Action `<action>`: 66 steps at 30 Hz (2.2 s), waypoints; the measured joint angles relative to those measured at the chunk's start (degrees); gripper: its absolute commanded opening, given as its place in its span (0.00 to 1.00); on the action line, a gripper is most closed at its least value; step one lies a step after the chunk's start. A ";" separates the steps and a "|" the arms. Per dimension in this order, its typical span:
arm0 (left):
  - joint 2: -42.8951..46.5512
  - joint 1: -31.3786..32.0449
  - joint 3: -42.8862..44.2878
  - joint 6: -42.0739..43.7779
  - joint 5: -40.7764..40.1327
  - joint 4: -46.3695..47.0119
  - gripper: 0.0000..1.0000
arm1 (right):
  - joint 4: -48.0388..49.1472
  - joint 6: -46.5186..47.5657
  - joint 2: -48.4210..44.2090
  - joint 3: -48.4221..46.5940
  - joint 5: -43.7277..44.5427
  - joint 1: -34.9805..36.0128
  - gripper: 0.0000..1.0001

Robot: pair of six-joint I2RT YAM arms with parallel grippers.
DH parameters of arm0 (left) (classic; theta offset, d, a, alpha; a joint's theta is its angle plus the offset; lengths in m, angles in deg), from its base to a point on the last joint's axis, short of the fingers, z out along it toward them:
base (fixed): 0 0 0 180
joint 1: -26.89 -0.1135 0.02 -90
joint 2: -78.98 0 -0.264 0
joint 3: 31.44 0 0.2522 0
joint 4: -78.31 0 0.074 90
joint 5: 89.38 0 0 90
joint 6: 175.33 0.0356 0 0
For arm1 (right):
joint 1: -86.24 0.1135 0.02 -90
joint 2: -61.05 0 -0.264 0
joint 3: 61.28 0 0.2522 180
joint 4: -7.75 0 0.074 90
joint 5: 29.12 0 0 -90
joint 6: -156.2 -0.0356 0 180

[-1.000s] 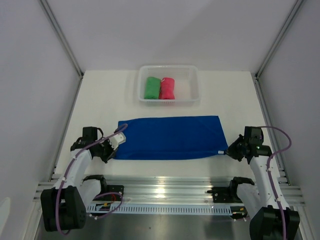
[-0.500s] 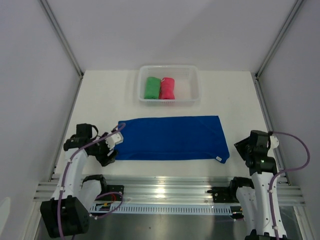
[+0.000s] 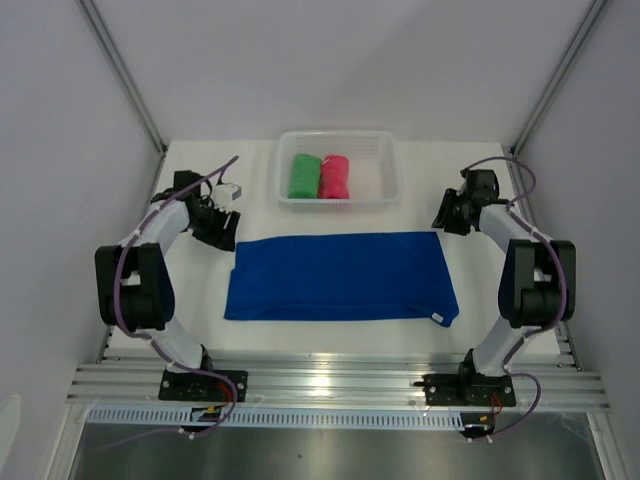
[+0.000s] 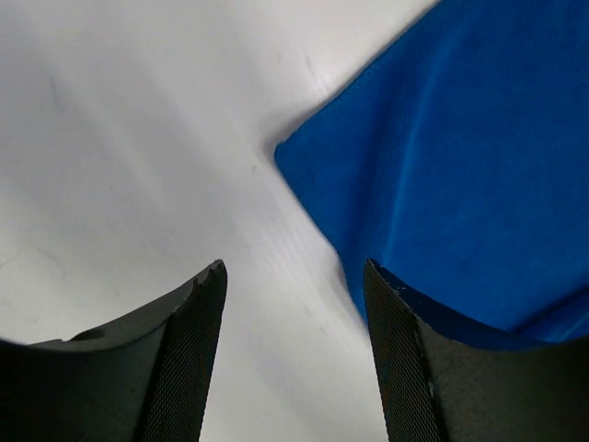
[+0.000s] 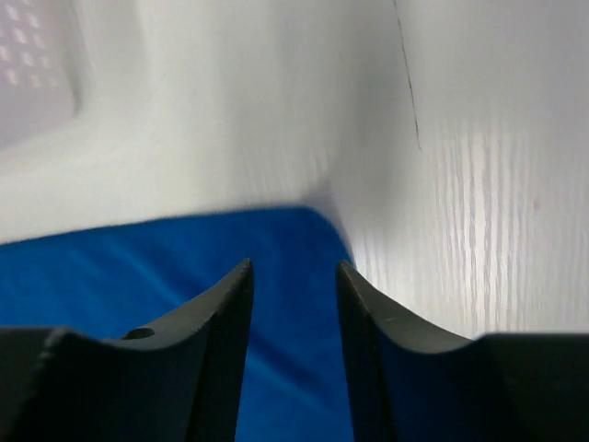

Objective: Roll the towels
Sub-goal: Flatten the towel

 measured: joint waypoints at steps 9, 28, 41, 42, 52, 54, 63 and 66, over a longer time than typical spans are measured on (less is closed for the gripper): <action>-7.87 4.42 6.67 -6.69 -2.25 0.15 0.66 | -3.37 8.28 13.38 -7.85 -3.32 0.13 0.47; -18.34 6.62 11.74 -11.02 -8.68 -2.19 0.31 | -7.54 12.44 13.53 -8.02 -9.31 0.07 0.27; -18.82 5.90 11.82 -11.69 -4.22 -2.34 0.01 | -4.39 8.37 13.53 -7.98 -11.52 -1.97 0.00; -18.82 5.49 12.00 -11.87 -4.24 -2.16 0.01 | -4.17 7.89 13.53 -8.13 -11.65 -2.34 0.00; -20.44 2.03 22.84 -13.64 -6.32 -1.84 0.01 | 0.09 4.48 13.53 -10.84 -12.48 -3.28 0.00; -21.24 2.03 25.20 -13.60 -6.29 -2.01 0.07 | 0.28 4.15 13.53 -11.04 -12.52 -3.23 0.17; -20.63 2.01 23.89 -11.32 -6.71 -4.44 0.29 | -4.79 5.38 13.27 -13.73 -6.82 -3.82 0.50; -12.11 1.99 16.72 -4.94 -3.91 -6.25 0.43 | -9.86 9.33 8.81 -13.73 -3.69 -4.85 0.51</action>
